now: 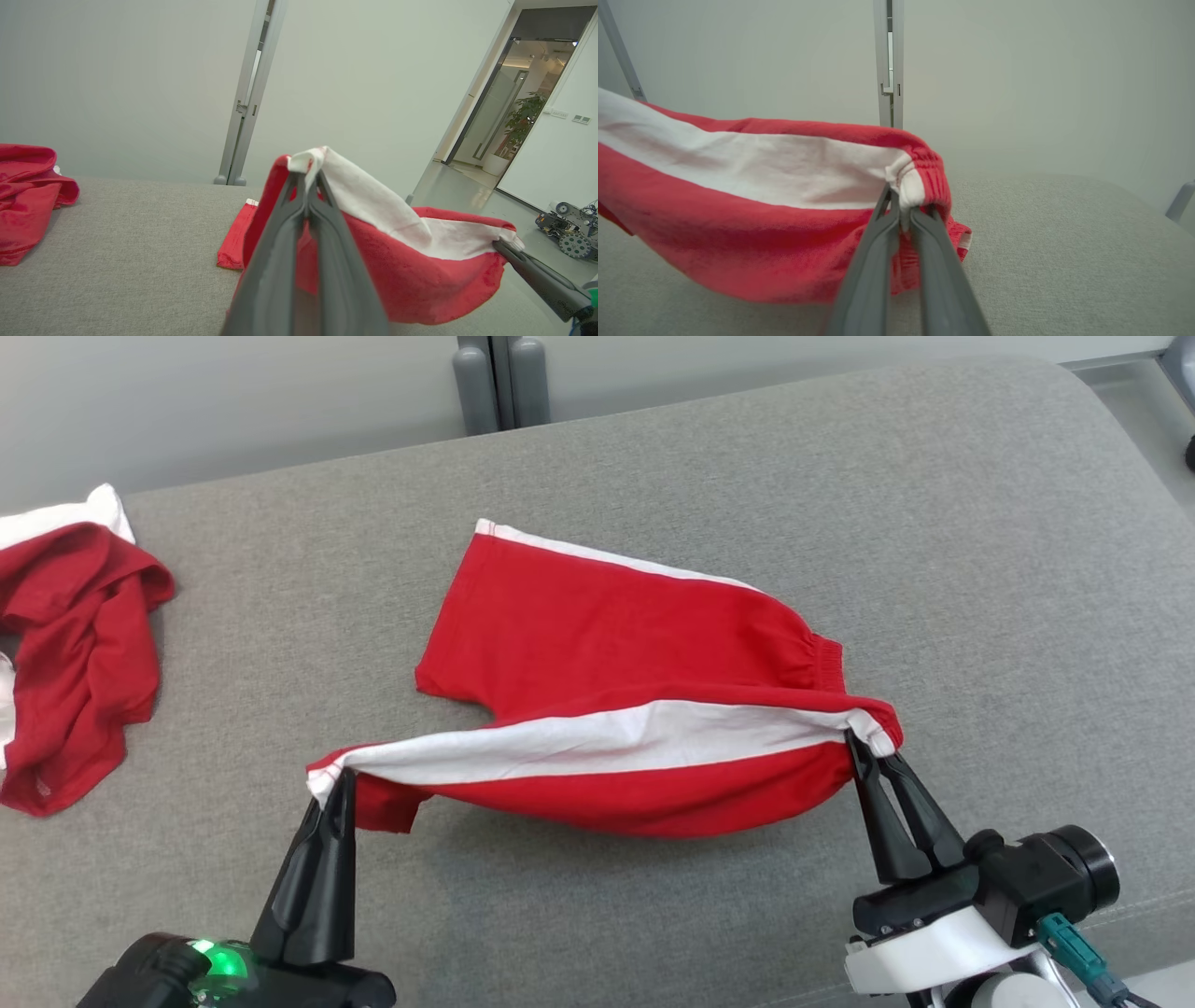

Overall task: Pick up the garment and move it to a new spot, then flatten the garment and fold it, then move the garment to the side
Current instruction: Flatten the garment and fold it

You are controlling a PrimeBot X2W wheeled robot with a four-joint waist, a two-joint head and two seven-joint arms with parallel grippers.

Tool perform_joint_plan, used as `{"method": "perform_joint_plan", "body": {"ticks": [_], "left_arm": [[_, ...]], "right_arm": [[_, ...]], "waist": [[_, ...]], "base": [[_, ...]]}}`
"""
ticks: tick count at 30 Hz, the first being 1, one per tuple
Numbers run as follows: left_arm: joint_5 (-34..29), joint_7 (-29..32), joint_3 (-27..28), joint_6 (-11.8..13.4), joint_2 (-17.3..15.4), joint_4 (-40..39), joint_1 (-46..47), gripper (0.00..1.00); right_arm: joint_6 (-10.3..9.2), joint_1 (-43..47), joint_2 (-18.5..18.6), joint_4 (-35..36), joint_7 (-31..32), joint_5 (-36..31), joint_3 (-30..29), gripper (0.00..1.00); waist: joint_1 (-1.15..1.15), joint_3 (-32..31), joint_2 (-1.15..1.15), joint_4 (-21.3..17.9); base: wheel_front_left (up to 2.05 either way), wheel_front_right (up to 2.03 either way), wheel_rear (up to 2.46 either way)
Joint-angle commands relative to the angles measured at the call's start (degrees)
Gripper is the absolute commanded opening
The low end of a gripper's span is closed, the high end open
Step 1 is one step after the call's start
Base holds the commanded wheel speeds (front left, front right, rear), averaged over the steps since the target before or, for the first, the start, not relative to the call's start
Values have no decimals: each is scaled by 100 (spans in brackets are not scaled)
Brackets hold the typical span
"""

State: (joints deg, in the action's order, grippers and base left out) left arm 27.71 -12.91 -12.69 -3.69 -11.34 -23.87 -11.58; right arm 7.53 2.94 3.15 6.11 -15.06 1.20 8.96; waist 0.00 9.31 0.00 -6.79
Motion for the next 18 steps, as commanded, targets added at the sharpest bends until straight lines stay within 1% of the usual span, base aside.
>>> {"method": "perform_joint_plan", "body": {"ticks": [1,6,8,10,11,15,18], "left_arm": [[-35,-24,71,-30,-84,119,101,0],[200,-17,53,-179,-140,781,593,0],[244,8,37,-232,-190,1105,969,0],[175,16,-24,-277,-266,1432,1425,0],[44,31,-95,-292,-351,1632,1699,0],[-30,132,-266,-332,-423,2535,2697,0],[11,245,-381,-351,-412,3255,3371,0]], "right_arm": [[-8,-39,5,-104,-16,97,6,0],[-8,-298,-12,-528,-17,290,51,0],[-8,-476,-19,-726,-17,357,37,0],[-8,-658,-23,-965,-16,468,47,0],[-8,-785,-20,-1091,-16,558,32,0],[-9,-1280,-18,-1610,-16,921,-16,0],[-8,-1657,-19,-1887,-16,1133,-61,0]], "waist": [[0,-4,0,-144],[0,205,0,-214],[0,343,0,-241],[0,499,0,-276],[0,585,0,-296],[0,956,0,-426],[0,1186,0,-520]], "base": [[0,0,0],[0,0,0],[0,0,0],[0,0,0],[0,0,0],[0,0,0],[0,0,0]]}}
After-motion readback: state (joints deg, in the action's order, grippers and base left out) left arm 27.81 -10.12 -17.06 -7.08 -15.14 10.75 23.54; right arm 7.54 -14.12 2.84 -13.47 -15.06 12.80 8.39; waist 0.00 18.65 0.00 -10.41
